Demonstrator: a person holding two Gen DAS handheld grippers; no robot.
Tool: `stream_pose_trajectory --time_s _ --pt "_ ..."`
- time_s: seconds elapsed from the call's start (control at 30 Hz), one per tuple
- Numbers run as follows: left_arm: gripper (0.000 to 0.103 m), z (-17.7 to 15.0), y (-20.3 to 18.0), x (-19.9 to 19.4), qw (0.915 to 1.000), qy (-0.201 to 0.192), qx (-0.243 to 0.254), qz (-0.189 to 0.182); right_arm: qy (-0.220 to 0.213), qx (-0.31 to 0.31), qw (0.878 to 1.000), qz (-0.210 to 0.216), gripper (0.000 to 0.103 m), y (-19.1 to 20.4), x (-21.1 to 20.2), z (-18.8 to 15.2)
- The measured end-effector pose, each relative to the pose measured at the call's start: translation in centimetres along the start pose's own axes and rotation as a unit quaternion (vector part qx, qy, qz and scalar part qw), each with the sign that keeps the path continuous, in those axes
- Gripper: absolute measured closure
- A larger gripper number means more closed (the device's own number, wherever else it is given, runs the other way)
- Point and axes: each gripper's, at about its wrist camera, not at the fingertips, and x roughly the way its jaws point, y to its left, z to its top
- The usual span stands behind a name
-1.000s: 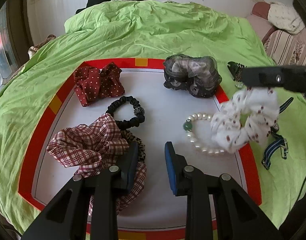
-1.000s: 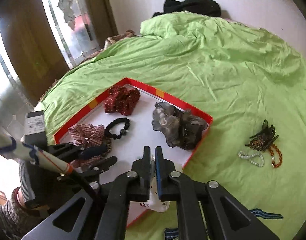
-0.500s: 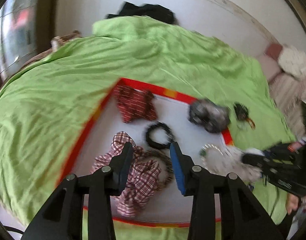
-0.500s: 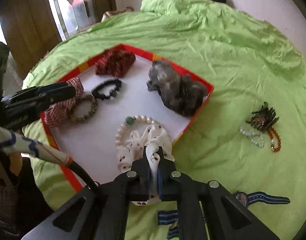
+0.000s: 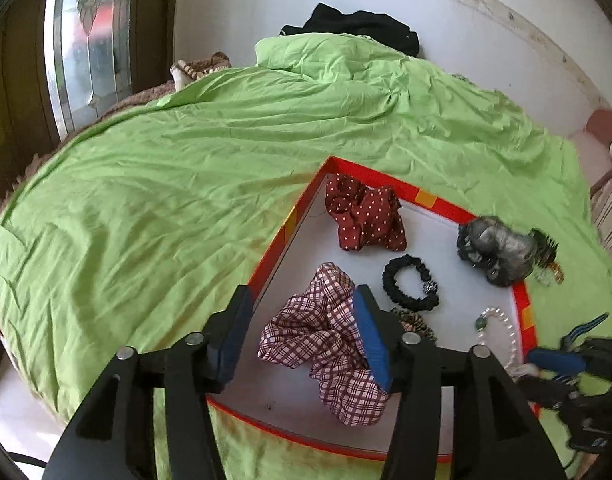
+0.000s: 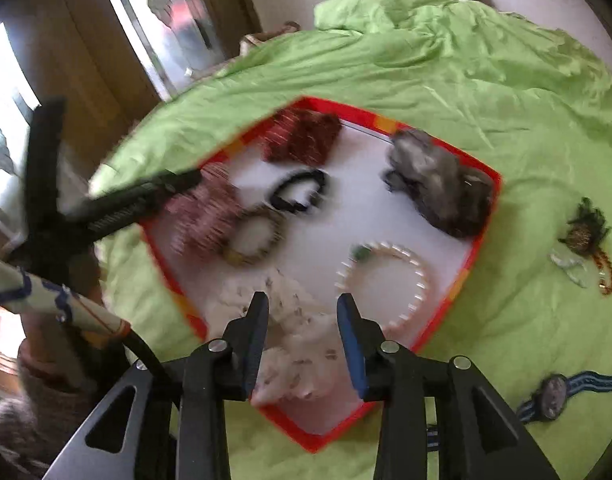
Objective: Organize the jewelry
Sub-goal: 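Move both open tools back toward the hair comb and red bead bracelet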
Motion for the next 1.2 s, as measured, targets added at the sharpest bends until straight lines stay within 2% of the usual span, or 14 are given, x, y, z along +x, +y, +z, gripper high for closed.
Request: stream_pose_trajectory --time_s 0.03,0.07,0.13,0.27,0.37,0.47,0.6,0.77,0.9,1.07,1.2 --pt "0.049 -0.1 -0.4 0.2 0.9999 0.003 0.012 0.009 -0.005 0.000 1.000 0.000 0.057 -0.2 -0.6 -0.1" --pt "0.049 -0.3 -1.0 0.9 0.9989 0.012 0.030 0.034 -0.017 0.000 1.000 -0.005 0.048 -0.5 -1.5 -0.2" --pt "0.049 -0.6 -1.4 1.4 0.9975 0.020 0.046 0.049 -0.041 -0.003 0.999 -0.026 0.043 -1.1 -3.1 -0.4" --pt "0.049 -1.0 -2.3 1.7 0.9937 0.016 0.073 0.084 -0.054 0.019 0.997 -0.052 0.042 -3.4 -4.5 -0.6" --pt "0.049 -0.9 -2.6 0.4 0.9921 -0.015 0.083 0.092 -0.069 0.048 0.994 -0.064 0.042 -5.6 -6.2 -1.4" --pt "0.048 -0.6 -2.5 -1.4 0.9942 -0.037 0.070 0.073 -0.091 0.073 0.990 -0.085 0.042 -7.5 -8.7 -2.7" --pt "0.045 0.0 -3.5 -4.1 0.9934 -0.068 0.063 0.068 -0.116 0.105 0.980 -0.124 0.042 -10.6 -12.2 -4.8" --pt "0.036 0.3 -7.5 -6.7 0.9917 -0.085 0.094 0.025 -0.126 0.147 0.969 -0.155 0.042 -14.6 -14.7 -8.0" --pt "0.036 0.1 -11.9 -7.0 0.9887 -0.065 0.134 -0.016 -0.126 0.174 0.963 -0.160 0.042 -17.3 -15.1 -10.0" --pt "0.036 -0.1 -17.5 -5.8 0.9832 -0.009 0.155 -0.096 -0.132 0.198 0.959 -0.155 0.042 -20.2 -15.3 -11.5" --pt "0.036 -1.0 -21.2 -4.1 0.9769 0.023 0.175 -0.120 -0.143 0.210 0.956 -0.149 0.042 -21.9 -15.6 -12.1"
